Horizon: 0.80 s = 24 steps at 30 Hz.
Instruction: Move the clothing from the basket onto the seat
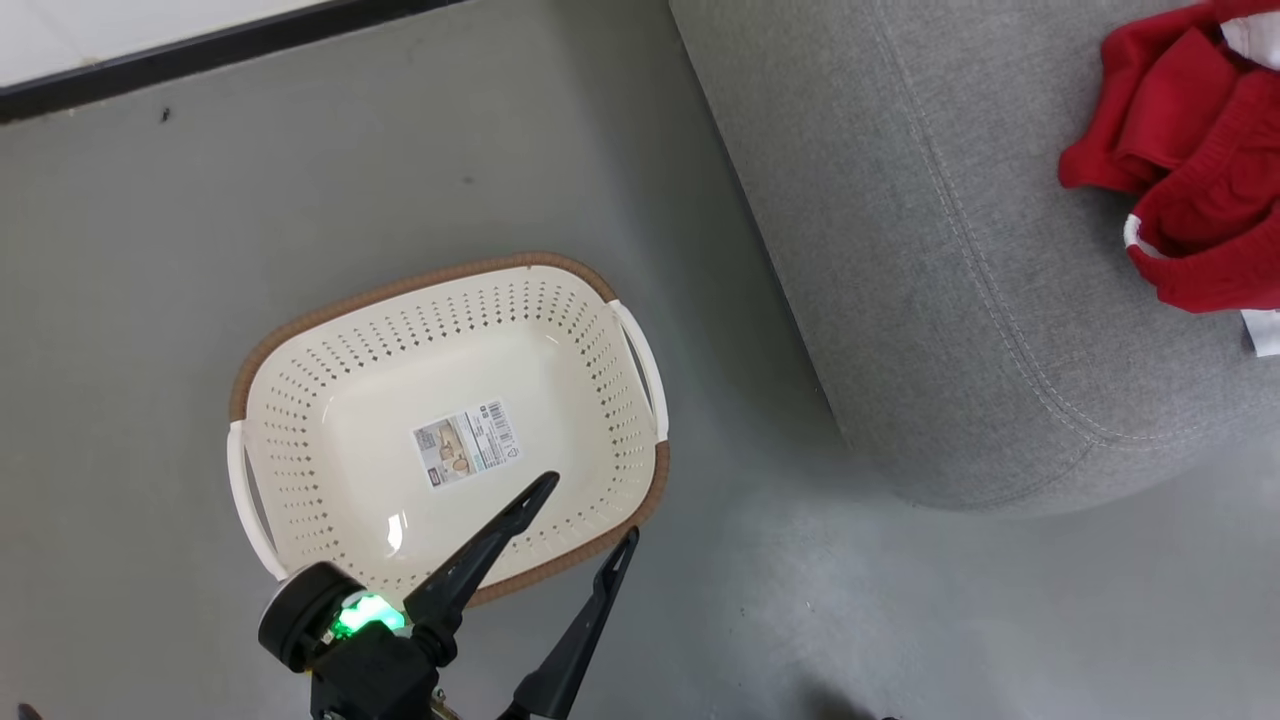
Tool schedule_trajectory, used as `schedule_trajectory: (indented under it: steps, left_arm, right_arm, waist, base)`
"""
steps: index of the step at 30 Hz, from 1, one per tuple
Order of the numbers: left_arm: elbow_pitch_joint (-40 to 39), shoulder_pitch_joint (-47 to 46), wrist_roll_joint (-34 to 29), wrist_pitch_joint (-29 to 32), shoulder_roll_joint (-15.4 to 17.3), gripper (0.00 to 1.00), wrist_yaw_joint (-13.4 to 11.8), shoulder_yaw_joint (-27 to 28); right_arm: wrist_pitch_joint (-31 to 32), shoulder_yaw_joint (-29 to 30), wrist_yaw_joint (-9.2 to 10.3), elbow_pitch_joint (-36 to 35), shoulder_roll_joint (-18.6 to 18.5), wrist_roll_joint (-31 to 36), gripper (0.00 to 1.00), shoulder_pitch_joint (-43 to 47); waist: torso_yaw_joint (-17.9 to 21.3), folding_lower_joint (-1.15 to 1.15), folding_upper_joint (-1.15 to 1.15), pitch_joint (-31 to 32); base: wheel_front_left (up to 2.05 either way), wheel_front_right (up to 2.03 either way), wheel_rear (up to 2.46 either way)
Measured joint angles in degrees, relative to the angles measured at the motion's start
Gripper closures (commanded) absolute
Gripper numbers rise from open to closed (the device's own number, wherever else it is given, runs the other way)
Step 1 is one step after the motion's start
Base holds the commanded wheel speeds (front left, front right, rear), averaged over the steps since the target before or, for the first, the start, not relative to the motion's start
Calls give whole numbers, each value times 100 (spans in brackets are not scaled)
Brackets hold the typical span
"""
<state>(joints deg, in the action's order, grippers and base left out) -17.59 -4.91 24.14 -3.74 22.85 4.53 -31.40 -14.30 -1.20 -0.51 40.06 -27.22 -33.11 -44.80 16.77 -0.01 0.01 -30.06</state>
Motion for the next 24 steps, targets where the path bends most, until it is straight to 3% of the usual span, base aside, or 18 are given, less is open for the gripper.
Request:
schedule_trajectory:
  steps: [9,16,24]
  left_arm:
    - [278,-58,57,-98,-280,0,-58,-26]
    - [642,-86,121,-252,-470,0,-213,136]
    - [1123,-86,135,-427,-650,0,-602,436]
  right_arm:
    - [-25,-121,-79,-756,112,378,0,582]
    - [-40,-309,-135,-1474,437,682,0,1276]
    - [-41,-711,-160,-2160,619,1229,0,1775]
  waist:
    - [-45,0,-1,311]
    - [-137,0,-1,654]
    - [-333,-1,-1,1097]
  base:
    - [0,0,0]
    - [0,0,0]
    - [0,0,0]
